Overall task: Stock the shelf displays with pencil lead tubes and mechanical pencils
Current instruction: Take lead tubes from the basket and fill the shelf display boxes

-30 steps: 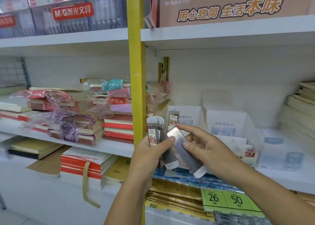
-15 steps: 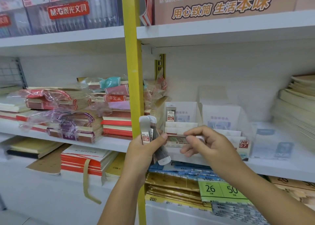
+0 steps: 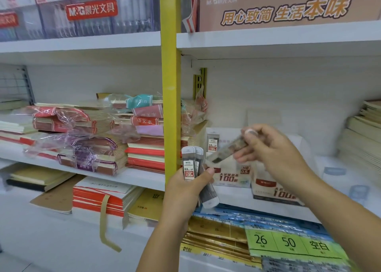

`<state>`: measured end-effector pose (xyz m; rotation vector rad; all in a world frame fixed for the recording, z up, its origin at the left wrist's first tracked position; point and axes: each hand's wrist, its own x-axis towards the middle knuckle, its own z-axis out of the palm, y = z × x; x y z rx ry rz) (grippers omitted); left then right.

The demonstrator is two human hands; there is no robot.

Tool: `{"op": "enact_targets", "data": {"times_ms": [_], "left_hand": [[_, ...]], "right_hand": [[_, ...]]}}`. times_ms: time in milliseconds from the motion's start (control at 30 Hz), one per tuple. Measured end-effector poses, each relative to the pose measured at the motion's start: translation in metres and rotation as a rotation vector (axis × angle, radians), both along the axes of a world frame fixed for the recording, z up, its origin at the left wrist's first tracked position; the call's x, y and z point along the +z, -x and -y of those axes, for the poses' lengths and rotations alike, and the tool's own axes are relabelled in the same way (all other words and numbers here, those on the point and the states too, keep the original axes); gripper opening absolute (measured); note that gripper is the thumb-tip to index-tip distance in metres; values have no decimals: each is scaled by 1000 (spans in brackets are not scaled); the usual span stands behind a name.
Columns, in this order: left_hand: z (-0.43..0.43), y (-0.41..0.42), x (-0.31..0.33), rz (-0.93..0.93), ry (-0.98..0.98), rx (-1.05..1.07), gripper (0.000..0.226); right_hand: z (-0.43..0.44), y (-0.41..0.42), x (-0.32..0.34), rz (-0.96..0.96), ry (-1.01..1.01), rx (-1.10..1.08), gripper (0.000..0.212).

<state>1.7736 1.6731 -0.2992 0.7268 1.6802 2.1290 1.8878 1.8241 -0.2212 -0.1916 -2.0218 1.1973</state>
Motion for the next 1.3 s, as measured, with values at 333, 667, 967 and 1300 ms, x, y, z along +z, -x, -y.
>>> {"op": "enact_targets", "data": {"times_ms": [333, 667, 967, 1300], "left_hand": [[-1, 17, -5, 50, -15, 72, 16], [2, 22, -6, 68, 20, 7, 7], [1, 0, 8, -25, 59, -178, 16], [9, -9, 5, 79, 61, -241, 25]], "right_hand": [[-26, 84, 41, 279, -727, -234, 9], [-31, 97, 25, 477, -978, -398, 35], [18, 19, 4, 389, -327, 293, 30], [9, -1, -6, 178, 6, 208, 41]]}}
